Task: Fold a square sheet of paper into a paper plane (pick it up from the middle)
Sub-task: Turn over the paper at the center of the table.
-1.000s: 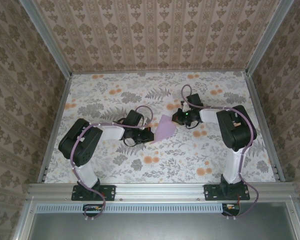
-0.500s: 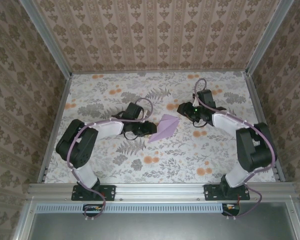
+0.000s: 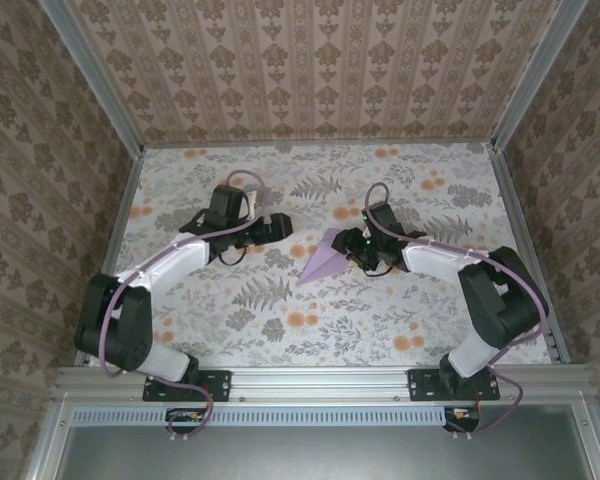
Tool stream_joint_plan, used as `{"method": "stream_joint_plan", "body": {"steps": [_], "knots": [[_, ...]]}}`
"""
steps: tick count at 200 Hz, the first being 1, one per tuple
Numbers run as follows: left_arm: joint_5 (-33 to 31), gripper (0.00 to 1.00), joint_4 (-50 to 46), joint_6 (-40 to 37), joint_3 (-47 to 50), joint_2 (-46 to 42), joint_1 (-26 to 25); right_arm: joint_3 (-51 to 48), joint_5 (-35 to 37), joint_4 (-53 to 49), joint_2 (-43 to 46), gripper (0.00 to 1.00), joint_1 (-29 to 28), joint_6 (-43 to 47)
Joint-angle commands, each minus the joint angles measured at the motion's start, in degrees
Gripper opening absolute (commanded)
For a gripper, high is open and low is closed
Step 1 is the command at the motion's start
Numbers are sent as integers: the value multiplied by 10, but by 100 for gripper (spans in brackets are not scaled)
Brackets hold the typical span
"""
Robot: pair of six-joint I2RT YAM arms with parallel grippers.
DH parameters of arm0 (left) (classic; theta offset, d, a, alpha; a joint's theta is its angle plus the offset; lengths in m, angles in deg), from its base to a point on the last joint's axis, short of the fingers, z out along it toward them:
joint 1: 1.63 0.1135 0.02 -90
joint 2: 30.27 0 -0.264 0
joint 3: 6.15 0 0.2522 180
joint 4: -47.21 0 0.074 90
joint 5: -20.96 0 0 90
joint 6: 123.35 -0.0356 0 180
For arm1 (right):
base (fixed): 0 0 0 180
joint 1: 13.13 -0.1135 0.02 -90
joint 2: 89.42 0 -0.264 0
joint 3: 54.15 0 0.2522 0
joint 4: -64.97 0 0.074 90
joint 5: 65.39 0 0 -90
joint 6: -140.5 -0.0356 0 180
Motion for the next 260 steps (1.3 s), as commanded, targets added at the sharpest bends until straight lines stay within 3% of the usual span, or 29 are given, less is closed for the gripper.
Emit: {"method": "stream_joint_plan", "body": {"steps": [1, 103, 131, 185, 221, 247, 260], "knots": [[-33, 100, -18, -6, 36, -34, 32, 26, 16, 17, -33, 52, -4, -33], [7, 100, 2, 45, 103, -72, 68, 41, -42, 134, -113, 38, -20, -41], [75, 100, 56, 57, 122, -76, 68, 21, -31, 172, -112, 37, -34, -49], [79, 100, 80, 88, 144, -98, 68, -24, 3, 242, -113, 31, -53, -75], [104, 100, 59, 75, 130, -93, 68, -40, 9, 286, -96, 14, -54, -73], [150, 100, 60, 78, 121, -80, 69, -42, -19, 307, -56, 9, -49, -40], [228, 100, 83, 100, 116, -78, 70, -42, -56, 327, -38, 8, -39, -31]]}}
